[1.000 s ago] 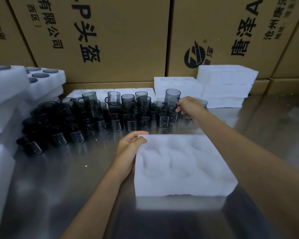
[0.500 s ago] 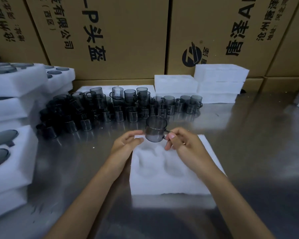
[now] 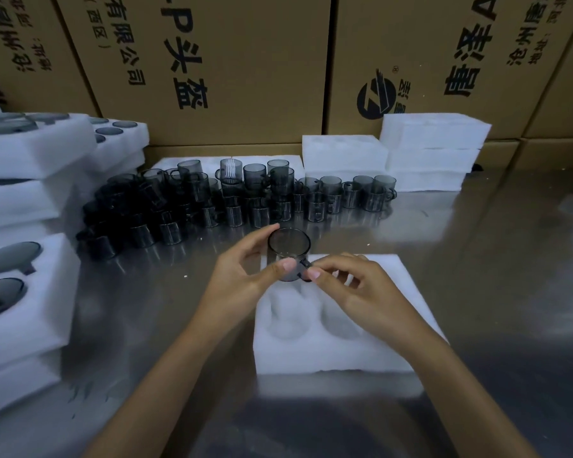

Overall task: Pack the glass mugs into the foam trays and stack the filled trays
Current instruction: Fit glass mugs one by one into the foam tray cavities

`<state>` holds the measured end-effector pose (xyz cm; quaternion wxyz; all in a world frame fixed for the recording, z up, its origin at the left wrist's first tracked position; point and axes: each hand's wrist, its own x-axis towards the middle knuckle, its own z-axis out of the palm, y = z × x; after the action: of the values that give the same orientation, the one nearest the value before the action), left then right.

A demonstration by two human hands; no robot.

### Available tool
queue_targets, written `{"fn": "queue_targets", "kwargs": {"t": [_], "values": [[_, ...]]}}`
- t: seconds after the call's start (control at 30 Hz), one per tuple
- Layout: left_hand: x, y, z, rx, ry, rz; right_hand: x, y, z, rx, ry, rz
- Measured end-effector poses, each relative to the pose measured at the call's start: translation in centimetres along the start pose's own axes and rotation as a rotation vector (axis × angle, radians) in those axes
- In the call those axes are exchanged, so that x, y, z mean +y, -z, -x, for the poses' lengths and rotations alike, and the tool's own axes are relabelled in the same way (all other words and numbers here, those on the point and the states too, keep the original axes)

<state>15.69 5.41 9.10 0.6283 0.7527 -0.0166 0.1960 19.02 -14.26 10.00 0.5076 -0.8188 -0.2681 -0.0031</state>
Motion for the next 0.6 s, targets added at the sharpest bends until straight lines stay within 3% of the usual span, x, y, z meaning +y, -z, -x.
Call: {"fn": "queue_targets", "kwargs": {"t": [0.2, 0.33, 0.43, 0.6], "values": [[-0.5, 0.8, 0.2, -0.077, 0.039, 0.021, -0.3, 0.1, 0.4, 0.001, 0.045, 0.048], [-0.4, 0.6, 0.5, -0.092, 0.03, 0.018, -0.4, -0.3, 0.6, -0.069, 0.116, 0.226], [-0.3, 0.5, 0.7, -0.112, 0.025, 0.025, -0.3, -0.5, 0.6, -0.021, 0.13, 0.285], [-0.1, -0.2, 1.1, -0.163, 0.0, -0.125, 0.1, -0.8, 0.6, 0.013, 0.125, 0.404]]}}
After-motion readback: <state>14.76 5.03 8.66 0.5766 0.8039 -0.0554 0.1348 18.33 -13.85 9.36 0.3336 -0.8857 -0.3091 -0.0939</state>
